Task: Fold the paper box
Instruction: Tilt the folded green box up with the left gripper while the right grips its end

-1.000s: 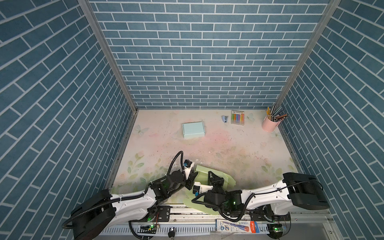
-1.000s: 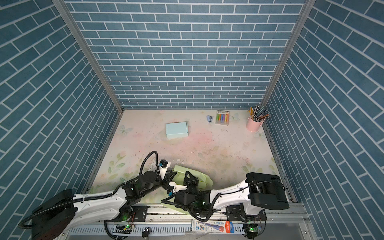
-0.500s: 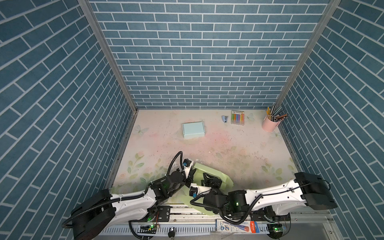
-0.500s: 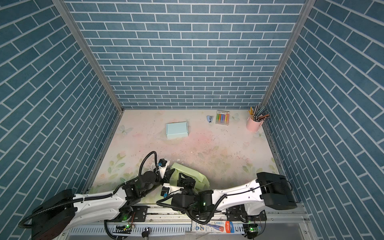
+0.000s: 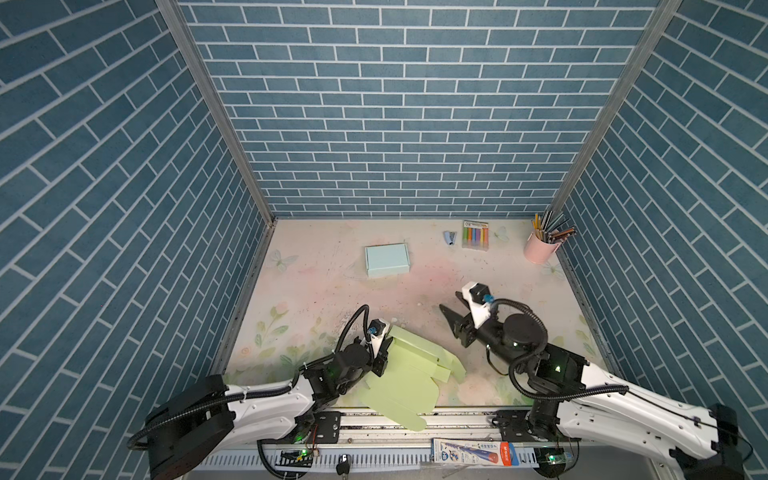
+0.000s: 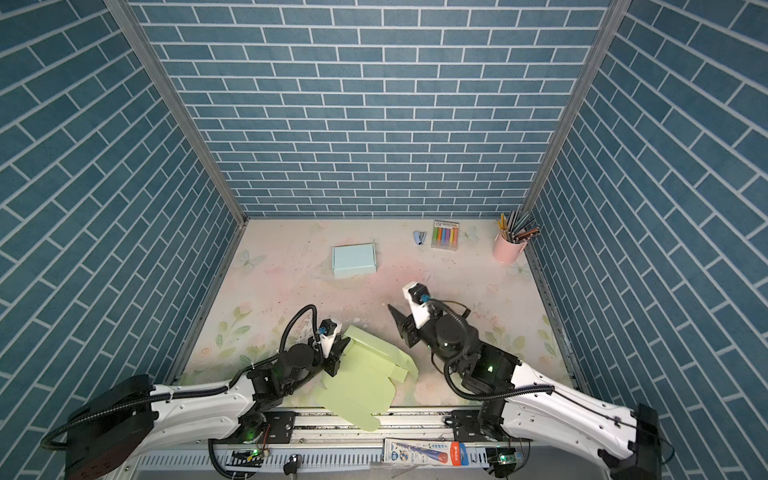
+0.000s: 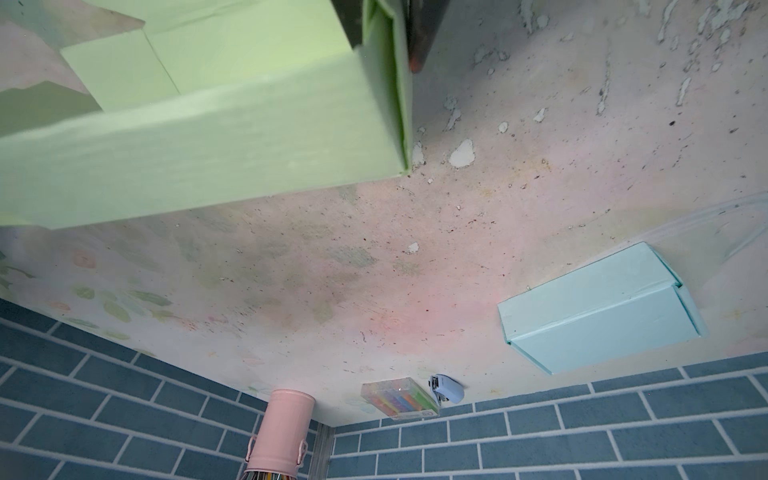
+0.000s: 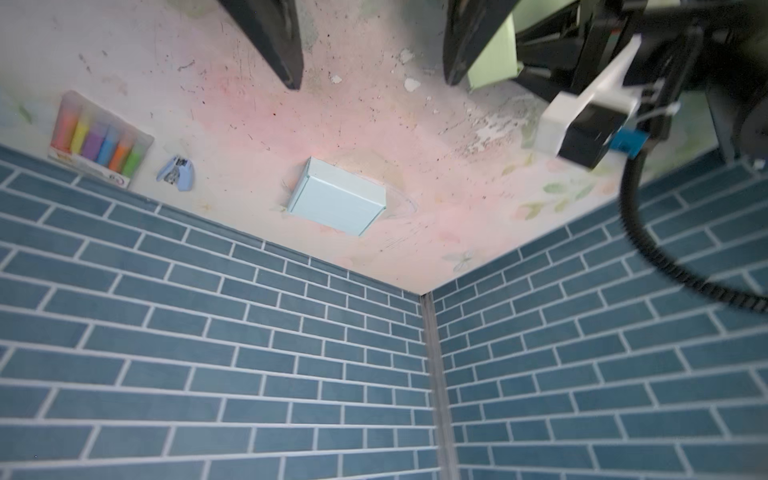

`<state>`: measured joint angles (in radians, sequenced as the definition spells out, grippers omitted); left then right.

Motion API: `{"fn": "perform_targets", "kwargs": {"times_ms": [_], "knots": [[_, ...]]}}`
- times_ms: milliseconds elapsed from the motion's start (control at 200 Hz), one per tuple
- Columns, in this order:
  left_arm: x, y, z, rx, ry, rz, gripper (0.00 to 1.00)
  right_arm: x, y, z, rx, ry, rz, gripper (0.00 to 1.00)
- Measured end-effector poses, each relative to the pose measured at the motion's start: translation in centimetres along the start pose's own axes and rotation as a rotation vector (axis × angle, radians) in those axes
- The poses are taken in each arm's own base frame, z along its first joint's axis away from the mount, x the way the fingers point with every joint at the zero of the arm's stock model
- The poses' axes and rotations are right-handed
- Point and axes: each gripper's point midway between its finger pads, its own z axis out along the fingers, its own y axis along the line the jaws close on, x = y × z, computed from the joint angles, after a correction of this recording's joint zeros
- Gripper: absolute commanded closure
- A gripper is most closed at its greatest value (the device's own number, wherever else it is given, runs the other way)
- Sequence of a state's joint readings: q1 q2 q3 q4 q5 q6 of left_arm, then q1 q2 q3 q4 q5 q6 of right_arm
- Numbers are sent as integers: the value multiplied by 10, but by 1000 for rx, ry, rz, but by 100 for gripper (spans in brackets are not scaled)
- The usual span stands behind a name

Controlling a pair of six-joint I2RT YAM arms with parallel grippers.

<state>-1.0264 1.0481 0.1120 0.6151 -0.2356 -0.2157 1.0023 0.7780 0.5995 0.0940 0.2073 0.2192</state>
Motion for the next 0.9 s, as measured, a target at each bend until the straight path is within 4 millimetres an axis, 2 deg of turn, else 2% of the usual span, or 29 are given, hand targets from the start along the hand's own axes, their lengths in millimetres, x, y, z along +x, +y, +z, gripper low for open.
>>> {"fn": "perform_targets", "kwargs": {"times_ms": [85,155,195,260,355,490,735,900], "knots": [[4,-2,3,3,15,17,84,26,-2,17,-63,77,108,49],[6,-5,6,6,25,27,84,61,10,33,-136,190,171,52],[5,-6,8,9,26,33,84,88,17,42,-172,277,204,54],[4,-11,10,18,24,41,84,121,27,50,-214,393,255,56],[3,-15,11,30,17,45,84,147,39,56,-271,482,320,57],[5,-14,13,23,22,48,84,151,52,60,-346,488,381,57],[5,-11,15,-2,13,39,84,161,70,64,-437,504,461,65],[5,-6,14,-29,4,28,84,160,77,63,-455,500,467,69]]}}
